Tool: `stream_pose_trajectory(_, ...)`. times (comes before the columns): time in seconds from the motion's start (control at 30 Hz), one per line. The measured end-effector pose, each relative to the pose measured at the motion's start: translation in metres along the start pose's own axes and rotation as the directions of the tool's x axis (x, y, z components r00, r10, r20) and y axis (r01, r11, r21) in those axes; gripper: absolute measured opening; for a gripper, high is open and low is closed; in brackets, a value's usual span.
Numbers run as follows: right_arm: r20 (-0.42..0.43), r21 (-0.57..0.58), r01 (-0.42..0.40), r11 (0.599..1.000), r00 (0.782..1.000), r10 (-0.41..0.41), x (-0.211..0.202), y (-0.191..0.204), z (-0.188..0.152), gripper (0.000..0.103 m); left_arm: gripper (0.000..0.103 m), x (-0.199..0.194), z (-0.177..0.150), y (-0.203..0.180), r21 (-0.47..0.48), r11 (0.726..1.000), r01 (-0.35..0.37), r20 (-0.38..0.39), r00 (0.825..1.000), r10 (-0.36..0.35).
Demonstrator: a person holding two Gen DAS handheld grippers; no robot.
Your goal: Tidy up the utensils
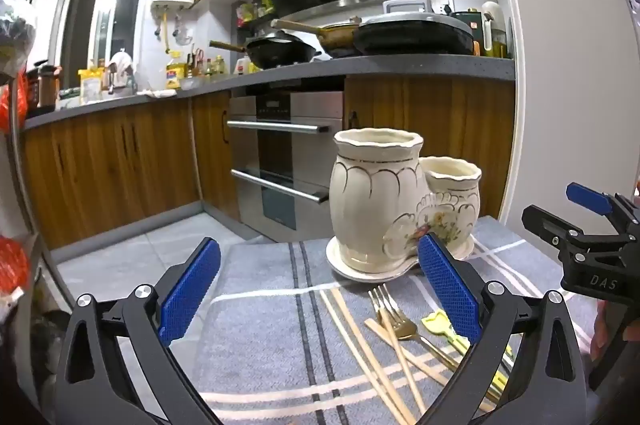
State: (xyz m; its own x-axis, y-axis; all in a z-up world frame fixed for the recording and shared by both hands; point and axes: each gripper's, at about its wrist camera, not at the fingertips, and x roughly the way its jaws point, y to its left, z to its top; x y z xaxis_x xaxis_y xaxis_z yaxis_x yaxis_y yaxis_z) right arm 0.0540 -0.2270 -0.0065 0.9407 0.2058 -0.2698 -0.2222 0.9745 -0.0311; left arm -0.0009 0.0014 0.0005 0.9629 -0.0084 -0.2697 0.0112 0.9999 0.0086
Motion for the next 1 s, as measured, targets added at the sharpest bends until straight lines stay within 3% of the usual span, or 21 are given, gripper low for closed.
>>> stream_pose_trajectory(1.0, 0.001, 0.006, -0.002, 1.0, 1.0, 0.002, -0.0001, -0.0003, -0.0004, 0.098, 0.098, 0.0006, 0.0, -0.0005, 0.009, 1.0, -0.003, -0.012, 1.0, 0.003)
